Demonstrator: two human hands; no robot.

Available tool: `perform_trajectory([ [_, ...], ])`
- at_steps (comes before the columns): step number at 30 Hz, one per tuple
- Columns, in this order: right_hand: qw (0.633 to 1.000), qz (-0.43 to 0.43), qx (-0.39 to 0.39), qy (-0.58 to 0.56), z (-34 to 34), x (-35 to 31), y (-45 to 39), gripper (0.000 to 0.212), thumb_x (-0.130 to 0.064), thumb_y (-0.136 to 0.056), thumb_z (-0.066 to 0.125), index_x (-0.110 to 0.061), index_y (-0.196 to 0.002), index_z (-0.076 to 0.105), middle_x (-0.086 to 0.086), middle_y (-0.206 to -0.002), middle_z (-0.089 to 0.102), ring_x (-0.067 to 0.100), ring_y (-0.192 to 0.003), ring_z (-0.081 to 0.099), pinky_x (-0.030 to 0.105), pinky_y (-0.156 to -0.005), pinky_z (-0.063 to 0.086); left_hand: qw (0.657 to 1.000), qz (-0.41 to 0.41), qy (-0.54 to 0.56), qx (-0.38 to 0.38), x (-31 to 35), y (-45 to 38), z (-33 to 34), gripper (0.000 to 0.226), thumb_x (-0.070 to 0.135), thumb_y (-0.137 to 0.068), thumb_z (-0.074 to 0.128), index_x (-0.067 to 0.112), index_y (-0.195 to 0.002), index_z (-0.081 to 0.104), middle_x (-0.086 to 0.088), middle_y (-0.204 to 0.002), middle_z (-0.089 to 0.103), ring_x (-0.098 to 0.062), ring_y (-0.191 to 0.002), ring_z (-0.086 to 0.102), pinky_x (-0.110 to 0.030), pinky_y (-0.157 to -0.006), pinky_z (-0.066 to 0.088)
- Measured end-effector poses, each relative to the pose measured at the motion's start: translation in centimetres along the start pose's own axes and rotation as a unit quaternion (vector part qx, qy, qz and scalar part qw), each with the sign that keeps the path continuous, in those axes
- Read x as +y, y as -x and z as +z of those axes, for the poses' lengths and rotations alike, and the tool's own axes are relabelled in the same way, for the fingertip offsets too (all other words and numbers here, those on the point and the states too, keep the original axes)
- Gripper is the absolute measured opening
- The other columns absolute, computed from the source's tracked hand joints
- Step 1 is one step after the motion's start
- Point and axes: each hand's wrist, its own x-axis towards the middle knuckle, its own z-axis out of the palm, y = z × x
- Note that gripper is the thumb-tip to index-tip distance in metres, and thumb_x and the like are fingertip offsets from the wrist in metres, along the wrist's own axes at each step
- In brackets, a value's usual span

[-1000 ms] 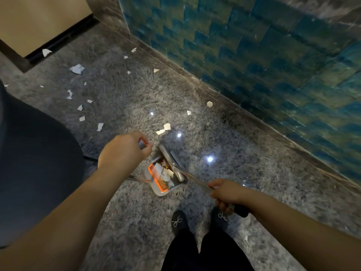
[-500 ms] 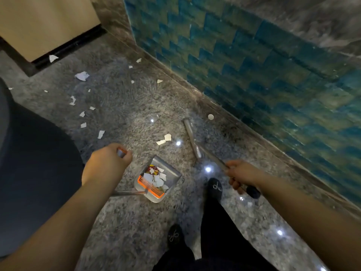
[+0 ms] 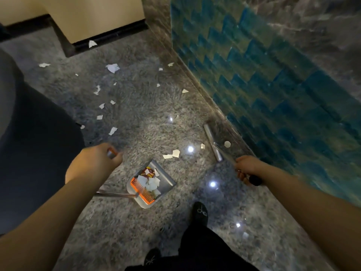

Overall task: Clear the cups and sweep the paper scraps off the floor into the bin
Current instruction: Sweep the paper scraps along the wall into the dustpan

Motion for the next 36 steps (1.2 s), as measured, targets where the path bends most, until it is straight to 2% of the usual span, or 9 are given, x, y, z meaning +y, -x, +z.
perform_trajectory([
  [4,0.989,-0.024,-0.013,0.145,-1.6,-2.7,-3.5,0.023,0.003,-0.091,0.041,0.002,-0.072,0.056,0.021,-0.07,0.061,0.029,-0.057,0.058,0.028,-0.05,0.045,0.999,-0.018,-0.027,-0.014,1.3,-1.2,-0.1,0.017,0.05,-0.09,0.058,0.033,-0.086,0.061,0.003,-0.077,0.061,-0.015,-0.07,0.058,-0.032,-0.061,0.048],
  [8,0.967,-0.068,-0.024,0.246,-0.8,-5.4,-3.8,0.031,-0.003,-0.094,0.044,-0.016,-0.065,0.042,0.003,-0.068,0.05,0.011,-0.055,0.046,0.019,-0.05,0.041,0.999,-0.03,-0.039,-0.016,2.2,-1.5,0.1,0.018,0.05,-0.09,0.058,0.033,-0.085,0.06,0.005,-0.075,0.06,-0.016,-0.07,0.058,-0.032,-0.061,0.05],
  [11,0.949,-0.096,-0.052,0.294,0.1,-6.3,-3.8,0.029,-0.005,-0.092,0.047,-0.019,-0.067,0.041,0.002,-0.067,0.05,0.011,-0.053,0.048,0.019,-0.047,0.042,0.998,-0.028,-0.051,-0.013,2.5,-1.7,0.3,0.02,0.051,-0.09,0.058,0.032,-0.086,0.061,0.003,-0.076,0.062,-0.018,-0.071,0.06,-0.033,-0.063,0.053],
  [15,0.967,-0.093,-0.09,0.221,2.2,-6.1,-3.8,0.012,0.002,-0.09,0.04,-0.009,-0.093,0.045,0.013,-0.062,0.052,0.019,-0.046,0.049,0.022,-0.04,0.039,0.998,-0.026,-0.052,-0.018,2.4,-2.0,0.2,0.02,0.053,-0.09,0.057,0.034,-0.09,0.062,0.003,-0.077,0.063,-0.019,-0.072,0.06,-0.031,-0.062,0.051],
  [18,0.958,-0.102,-0.11,0.245,4.5,-5.8,-3.0,0.016,-0.003,-0.094,0.038,-0.009,-0.108,0.039,0.014,-0.065,0.053,0.018,-0.045,0.05,0.022,-0.037,0.04,0.998,-0.026,-0.048,-0.017,2.2,-2.2,0.1,0.02,0.051,-0.09,0.058,0.032,-0.09,0.063,0.002,-0.076,0.062,-0.019,-0.072,0.06,-0.031,-0.061,0.05],
  [22,0.93,-0.111,-0.161,0.312,7.2,-5.5,-1.2,0.036,-0.003,-0.093,0.041,-0.008,-0.129,0.035,0.013,-0.079,0.052,0.018,-0.052,0.054,0.031,-0.047,0.048,0.998,-0.025,-0.053,-0.017,1.7,-2.1,-0.1,0.019,0.05,-0.091,0.057,0.031,-0.092,0.062,0.002,-0.077,0.062,-0.018,-0.071,0.059,-0.03,-0.059,0.048],
  [26,0.903,-0.118,-0.203,0.36,8.9,-5.3,0.7,0.047,-0.007,-0.095,0.042,-0.008,-0.139,0.028,0.006,-0.077,0.044,0.014,-0.056,0.05,0.024,-0.045,0.041,0.998,-0.021,-0.052,-0.006,1.4,-1.7,0.1,0.019,0.048,-0.091,0.058,0.03,-0.092,0.063,-0.001,-0.079,0.062,-0.023,-0.075,0.059,-0.03,-0.06,0.044],
  [32,0.931,-0.103,-0.252,0.244,9.5,-4.8,4.0,0.019,-0.006,-0.094,0.041,-0.003,-0.112,0.046,0.008,-0.067,0.05,0.015,-0.049,0.049,0.023,-0.042,0.042,0.999,0.0,-0.048,0.01,0.9,-0.4,0.8,0.018,0.046,-0.091,0.057,0.029,-0.091,0.063,-0.001,-0.078,0.063,-0.024,-0.073,0.06,-0.031,-0.058,0.047],
  [36,0.956,-0.081,-0.237,0.151,9.0,-4.0,6.0,0.032,-0.006,-0.096,0.043,0.001,-0.127,0.046,0.006,-0.061,0.044,0.012,-0.044,0.041,0.016,-0.039,0.034,0.999,0.002,-0.037,0.01,0.4,0.3,0.8,0.017,0.046,-0.09,0.057,0.031,-0.089,0.062,0.001,-0.078,0.063,-0.024,-0.074,0.06,-0.032,-0.061,0.05],
])
